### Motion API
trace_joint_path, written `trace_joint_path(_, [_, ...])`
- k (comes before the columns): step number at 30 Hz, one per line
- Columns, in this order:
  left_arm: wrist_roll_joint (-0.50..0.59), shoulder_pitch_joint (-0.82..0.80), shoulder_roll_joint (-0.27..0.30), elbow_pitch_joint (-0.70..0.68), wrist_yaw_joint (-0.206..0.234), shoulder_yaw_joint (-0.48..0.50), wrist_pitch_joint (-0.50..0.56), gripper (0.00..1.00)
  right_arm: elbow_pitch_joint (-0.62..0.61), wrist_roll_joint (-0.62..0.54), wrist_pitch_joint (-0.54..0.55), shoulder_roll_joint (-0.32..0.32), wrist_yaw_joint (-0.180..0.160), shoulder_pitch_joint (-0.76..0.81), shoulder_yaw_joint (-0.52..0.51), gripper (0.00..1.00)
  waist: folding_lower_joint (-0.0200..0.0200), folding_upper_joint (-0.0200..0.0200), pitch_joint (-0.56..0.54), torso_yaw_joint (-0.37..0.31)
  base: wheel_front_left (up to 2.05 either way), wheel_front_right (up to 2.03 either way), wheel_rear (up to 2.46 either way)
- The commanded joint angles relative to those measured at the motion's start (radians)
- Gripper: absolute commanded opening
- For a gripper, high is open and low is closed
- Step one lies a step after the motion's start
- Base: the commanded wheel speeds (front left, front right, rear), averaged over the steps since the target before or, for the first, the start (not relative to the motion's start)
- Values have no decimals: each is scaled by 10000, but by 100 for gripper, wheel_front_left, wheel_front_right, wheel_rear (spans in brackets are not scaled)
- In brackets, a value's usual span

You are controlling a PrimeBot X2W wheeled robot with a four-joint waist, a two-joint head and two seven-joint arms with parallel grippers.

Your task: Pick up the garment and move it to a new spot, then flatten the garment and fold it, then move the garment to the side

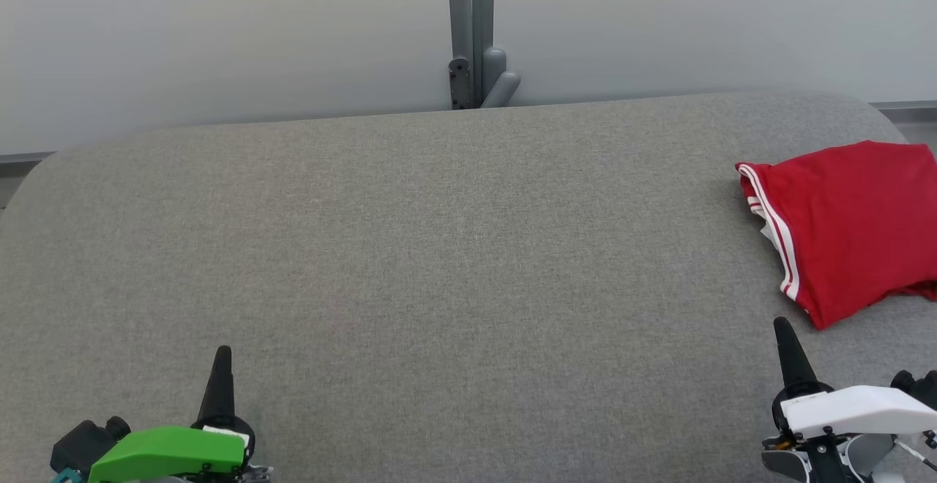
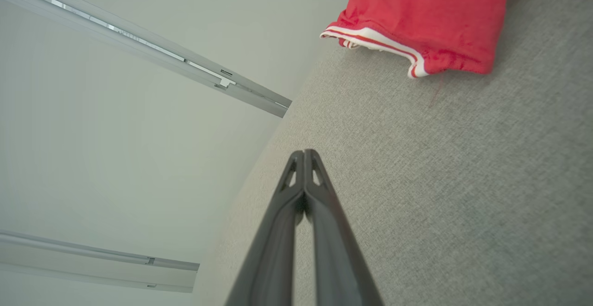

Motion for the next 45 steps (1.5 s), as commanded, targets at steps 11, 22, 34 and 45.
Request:
trace_joint_path(11, [-1201, -337, 42, -269, -110, 222, 316, 0, -129, 1393, 350, -76, 5, -326, 17, 0, 0, 0, 19, -3, 0, 0, 0])
trace_joint_path(22, [-2180, -423, 48, -407, -152, 383, 611, 0, -134, 2565, 632, -87, 5, -480, 43, 0, 0, 0, 39, -6, 0, 0, 0])
trace_joint_path(34, [-3058, -519, 54, -520, -200, 529, 868, 0, -142, 3610, 882, -98, 5, -597, 67, 0, 0, 0, 60, -9, 0, 0, 0])
trace_joint_path(45, [-3815, -585, 59, -612, -233, 638, 1083, 0, -145, 4511, 1103, -110, 4, -678, 88, 0, 0, 0, 78, -12, 0, 0, 0])
